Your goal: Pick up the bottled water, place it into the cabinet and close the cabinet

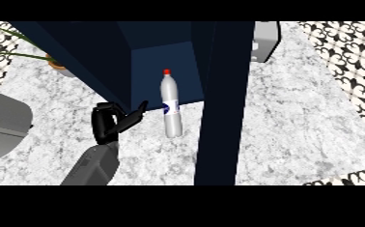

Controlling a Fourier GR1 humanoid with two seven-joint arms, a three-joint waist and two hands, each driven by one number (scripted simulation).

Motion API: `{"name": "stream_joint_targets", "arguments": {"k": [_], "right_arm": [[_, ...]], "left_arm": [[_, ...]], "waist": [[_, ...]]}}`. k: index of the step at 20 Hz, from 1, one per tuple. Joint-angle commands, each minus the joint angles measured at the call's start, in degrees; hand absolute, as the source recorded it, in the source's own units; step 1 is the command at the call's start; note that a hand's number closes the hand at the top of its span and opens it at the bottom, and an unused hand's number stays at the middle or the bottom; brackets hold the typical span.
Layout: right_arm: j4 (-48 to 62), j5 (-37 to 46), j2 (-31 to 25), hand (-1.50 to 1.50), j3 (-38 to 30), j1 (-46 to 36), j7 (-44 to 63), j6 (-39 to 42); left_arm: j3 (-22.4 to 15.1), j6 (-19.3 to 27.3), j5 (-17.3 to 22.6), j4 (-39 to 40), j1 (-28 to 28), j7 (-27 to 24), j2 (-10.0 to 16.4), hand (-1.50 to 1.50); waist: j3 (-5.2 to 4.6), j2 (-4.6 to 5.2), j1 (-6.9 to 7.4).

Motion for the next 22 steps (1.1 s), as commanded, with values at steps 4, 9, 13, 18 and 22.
{"name": "stream_joint_targets", "arguments": {"k": [4, 9, 13, 18, 22], "right_arm": [[1.0, -1.5, -0.7, -1.50, -0.7, -0.7, -0.3, 1.2], [1.8, -1.1, -0.6, -1.50, -0.1, -1.3, -0.4, 1.4], [1.8, -1.4, -0.7, -1.50, 0.2, -1.2, -1.0, 2.8], [1.5, -1.7, -1.4, -1.50, 0.3, -1.5, -0.6, 3.4], [2.0, -2.0, -1.3, -1.50, -0.2, -1.5, -0.4, 2.8]], "left_arm": [[-1.7, 1.7, -0.5, 2.2, -14.7, 5.0, -3.5, -1.50], [-2.6, 2.1, -0.9, 0.8, -14.6, 5.8, -0.9, -1.50], [-4.1, 3.0, -1.5, -0.1, -14.3, 5.0, -2.3, -1.50], [-8.3, 0.0, -4.3, -0.9, -14.3, 5.6, 2.0, -1.50], [-9.5, -1.1, -4.2, -2.0, -15.4, 4.3, -0.1, 1.50]], "waist": [[-1.25, 1.31, -3.37], [-1.20, 1.49, -3.56], [-1.22, 1.36, -4.31], [-1.14, 1.03, -4.75], [-1.30, 0.68, -3.08]]}}
